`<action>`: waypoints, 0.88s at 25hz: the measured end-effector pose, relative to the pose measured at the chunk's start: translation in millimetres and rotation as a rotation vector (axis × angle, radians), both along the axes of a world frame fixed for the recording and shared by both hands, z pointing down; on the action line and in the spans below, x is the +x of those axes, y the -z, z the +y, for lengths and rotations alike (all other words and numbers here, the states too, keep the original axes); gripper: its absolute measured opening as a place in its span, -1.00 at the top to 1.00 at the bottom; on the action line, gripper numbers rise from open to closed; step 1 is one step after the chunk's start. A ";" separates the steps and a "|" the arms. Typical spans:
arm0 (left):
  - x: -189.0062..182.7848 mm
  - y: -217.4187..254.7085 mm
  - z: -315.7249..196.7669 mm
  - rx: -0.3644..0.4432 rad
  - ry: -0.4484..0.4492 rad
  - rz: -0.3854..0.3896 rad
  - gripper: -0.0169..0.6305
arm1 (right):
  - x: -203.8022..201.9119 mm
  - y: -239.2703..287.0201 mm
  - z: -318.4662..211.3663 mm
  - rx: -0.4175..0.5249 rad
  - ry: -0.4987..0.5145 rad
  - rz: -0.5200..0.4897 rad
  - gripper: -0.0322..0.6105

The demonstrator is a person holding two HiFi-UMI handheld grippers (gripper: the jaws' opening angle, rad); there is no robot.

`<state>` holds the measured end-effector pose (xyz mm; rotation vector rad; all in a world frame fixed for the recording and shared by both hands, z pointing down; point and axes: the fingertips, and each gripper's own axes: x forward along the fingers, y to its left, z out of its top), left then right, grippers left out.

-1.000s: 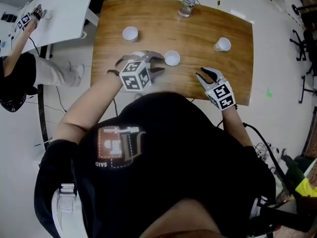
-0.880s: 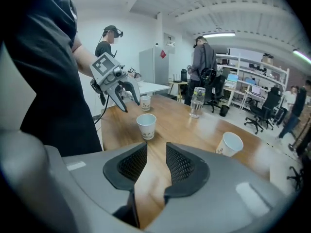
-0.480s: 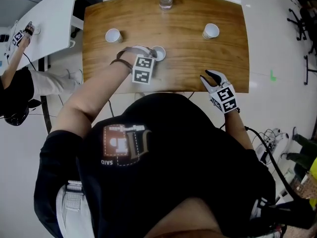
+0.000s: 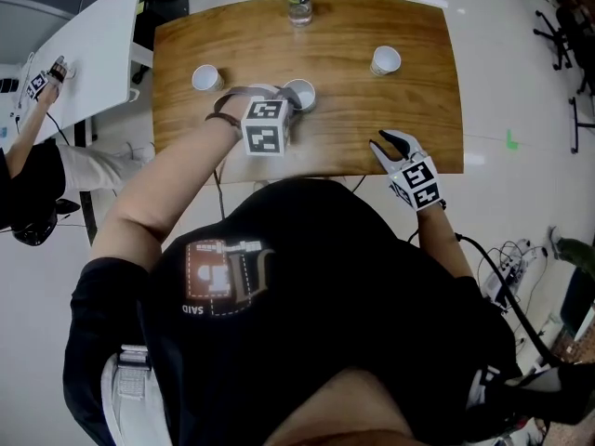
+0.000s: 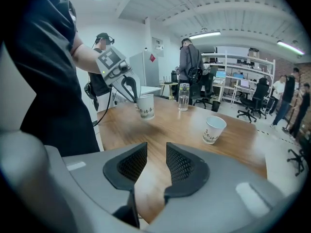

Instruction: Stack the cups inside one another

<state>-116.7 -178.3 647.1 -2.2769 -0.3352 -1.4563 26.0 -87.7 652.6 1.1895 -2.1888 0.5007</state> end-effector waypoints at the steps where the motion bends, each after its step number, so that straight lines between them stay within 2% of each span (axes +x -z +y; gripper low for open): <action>1: 12.0 14.9 -3.1 -0.002 0.004 0.024 0.90 | 5.8 2.3 -0.5 0.007 -0.018 -0.008 0.48; 6: 88.4 74.9 -21.0 0.012 -0.010 0.115 0.91 | 45.0 27.0 3.2 0.065 -0.127 -0.068 0.48; 9: 137.2 86.5 -29.3 0.029 -0.033 0.128 0.91 | 77.3 44.4 12.9 0.112 -0.201 -0.104 0.48; 16: 217.0 56.5 -52.1 0.049 -0.026 0.051 0.90 | 138.3 50.6 49.3 0.126 -0.279 -0.119 0.48; 22: 241.5 18.4 -69.1 0.125 -0.011 -0.046 0.89 | 165.8 38.6 78.7 0.098 -0.341 -0.141 0.48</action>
